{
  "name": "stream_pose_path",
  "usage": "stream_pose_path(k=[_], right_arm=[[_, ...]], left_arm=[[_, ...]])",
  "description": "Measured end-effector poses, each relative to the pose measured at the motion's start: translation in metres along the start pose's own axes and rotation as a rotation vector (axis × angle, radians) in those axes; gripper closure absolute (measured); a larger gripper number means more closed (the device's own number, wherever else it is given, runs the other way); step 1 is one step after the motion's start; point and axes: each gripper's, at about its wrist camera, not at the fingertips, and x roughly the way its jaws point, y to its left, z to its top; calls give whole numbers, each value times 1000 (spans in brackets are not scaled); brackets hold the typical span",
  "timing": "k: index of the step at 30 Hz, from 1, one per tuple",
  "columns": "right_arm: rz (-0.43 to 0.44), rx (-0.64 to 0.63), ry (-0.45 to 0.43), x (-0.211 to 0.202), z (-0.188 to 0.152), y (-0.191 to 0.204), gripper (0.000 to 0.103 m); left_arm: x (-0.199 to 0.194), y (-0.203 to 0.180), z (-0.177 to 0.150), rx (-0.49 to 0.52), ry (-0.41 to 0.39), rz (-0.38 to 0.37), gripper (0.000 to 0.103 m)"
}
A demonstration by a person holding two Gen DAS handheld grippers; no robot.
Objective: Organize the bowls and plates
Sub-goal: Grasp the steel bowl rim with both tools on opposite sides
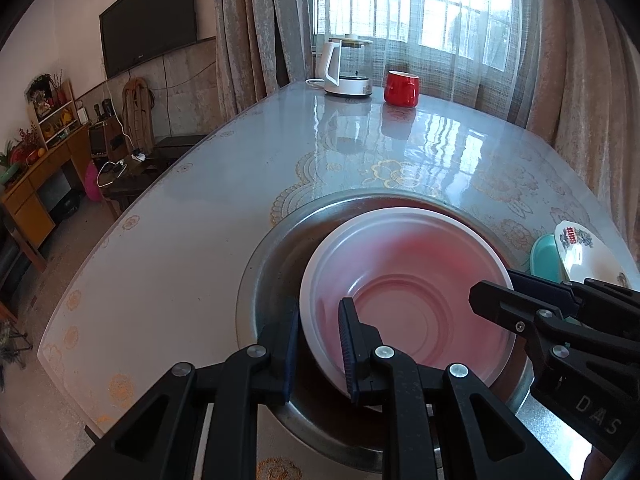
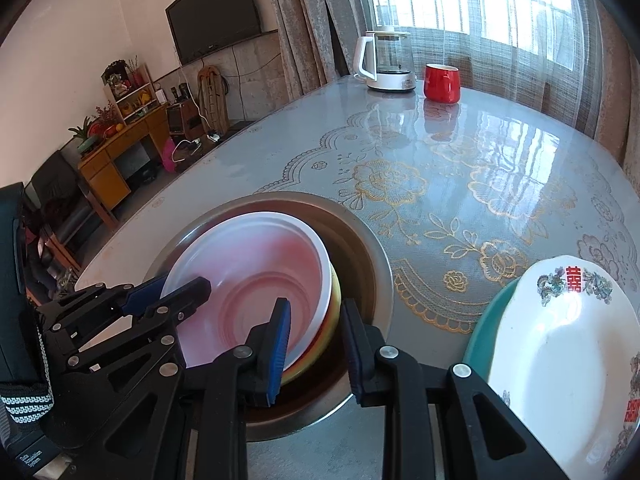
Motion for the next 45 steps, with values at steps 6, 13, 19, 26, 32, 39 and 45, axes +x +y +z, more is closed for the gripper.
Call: stream_pose_path(k=[6, 13, 19, 26, 32, 39, 45], right_arm=[[37, 35, -17, -9, -5, -5, 75], [32, 38, -46, -20, -9, -5, 73], [32, 65, -52, -26, -12, -11, 73], [30, 87, -49, -29, -15, -18, 73], [24, 107, -44, -30, -18, -25, 71], [19, 124, -34, -28, -21, -31, 68], [17, 129, -25, -25, -20, -33, 68]], left_arm=[[-12, 3, 0, -21, -30, 1, 79], [-25, -2, -5, -1, -42, 28, 77], [-40, -2, -10, 2, -69, 15, 77], [-49, 2, -13, -13, -77, 4, 76], [-49, 12, -19, -43, -65, 4, 76], [-47, 29, -23, -86, -57, 7, 74], [-43, 51, -23, -156, -46, -4, 72]])
